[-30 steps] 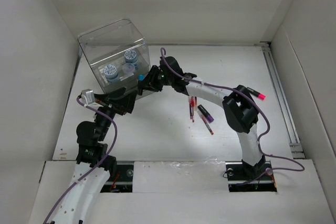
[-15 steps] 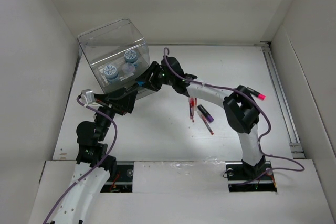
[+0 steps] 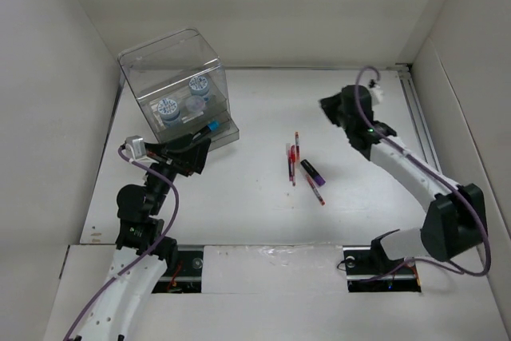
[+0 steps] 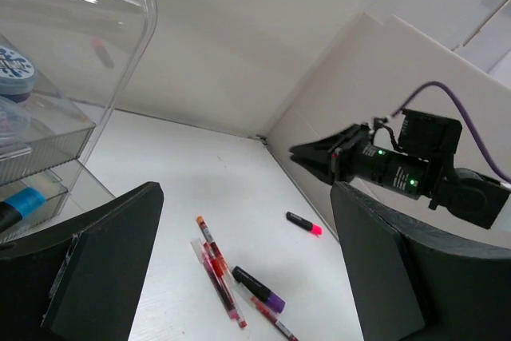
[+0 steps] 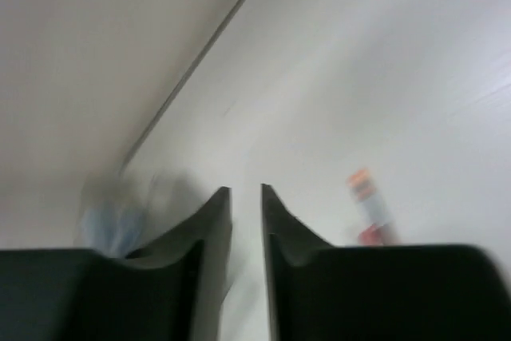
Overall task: Sort the stationery into containers
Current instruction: Move the pen to the center of the board.
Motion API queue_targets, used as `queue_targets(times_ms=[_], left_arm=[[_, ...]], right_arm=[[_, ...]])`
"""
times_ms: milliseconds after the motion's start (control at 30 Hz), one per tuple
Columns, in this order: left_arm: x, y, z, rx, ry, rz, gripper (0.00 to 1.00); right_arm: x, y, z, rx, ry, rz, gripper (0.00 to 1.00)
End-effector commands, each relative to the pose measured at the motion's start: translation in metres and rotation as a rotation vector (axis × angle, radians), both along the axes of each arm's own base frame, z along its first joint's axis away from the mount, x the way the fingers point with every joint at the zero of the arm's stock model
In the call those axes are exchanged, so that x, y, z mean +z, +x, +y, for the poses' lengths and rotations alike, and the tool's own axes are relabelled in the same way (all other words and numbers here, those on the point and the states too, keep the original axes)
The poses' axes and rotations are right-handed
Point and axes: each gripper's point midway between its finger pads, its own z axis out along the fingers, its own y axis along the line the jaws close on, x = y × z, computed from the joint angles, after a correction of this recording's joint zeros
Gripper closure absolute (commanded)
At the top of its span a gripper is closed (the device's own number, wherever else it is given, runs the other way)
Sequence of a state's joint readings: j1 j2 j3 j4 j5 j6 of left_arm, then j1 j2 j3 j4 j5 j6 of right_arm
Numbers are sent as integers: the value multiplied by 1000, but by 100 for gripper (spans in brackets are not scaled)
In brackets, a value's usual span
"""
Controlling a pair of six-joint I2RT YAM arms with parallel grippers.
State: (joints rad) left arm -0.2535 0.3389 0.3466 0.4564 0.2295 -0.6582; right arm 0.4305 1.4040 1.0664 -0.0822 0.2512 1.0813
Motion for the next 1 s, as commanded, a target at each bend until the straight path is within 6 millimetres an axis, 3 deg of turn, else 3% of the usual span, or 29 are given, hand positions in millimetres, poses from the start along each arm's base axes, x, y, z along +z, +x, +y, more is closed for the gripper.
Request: queue_targets(times_ms=[0, 33, 67, 100, 133, 167, 300, 400, 500, 533, 567, 600, 667, 867, 933, 967], left_arm=[[13, -6, -3, -18, 3, -57, 17], [13, -8, -5, -30, 3, -57, 17], [15, -11, -7, -39, 1, -66, 17], [20, -12, -7, -39, -2, -76, 17], [20, -11, -5, -29, -6, -75, 17], [20, -13, -8, -41, -6, -75, 17], [19, -13, -9, -42, -14, -74, 17], [19, -13, -10, -43, -18, -73, 17], [19, -13, -9, -30, -16, -75, 17], [17, -13, -9, -30, -14, -67, 17], [17, -12, -7, -20, -17, -65, 17], [19, -15, -8, -29, -20, -74, 17], [20, -15, -8, -29, -20, -74, 17], [19, -16, -10, -35, -13, -78, 17], [19, -16, -10, -35, -13, -78, 17], [22, -17, -8, -26, -19, -85, 17]], right_arm=[[-53, -14, -117, -352, -249, 142, 77], [-60, -16, -136, -399, -264, 167, 75], [-65, -19, -170, -478, -287, 202, 69], [-72, -18, -186, -522, -302, 224, 60], [-78, -21, -201, -562, -319, 251, 39], [-77, -18, -222, -618, -312, 259, 35], [-77, -3, -259, -663, -320, 297, 21], [-92, 13, -277, -638, -327, 353, 8], [-110, 28, -293, -626, -377, 456, 5], [-109, 30, -305, -653, -383, 471, 8], [-127, 26, -310, -649, -398, 523, 18], [-129, 28, -313, -648, -386, 527, 31], [-137, 28, -320, -654, -375, 540, 41], [-160, 18, -343, -712, -424, 642, 89], [-163, 15, -344, -713, -434, 667, 100], [-164, 15, -342, -705, -427, 667, 100]])
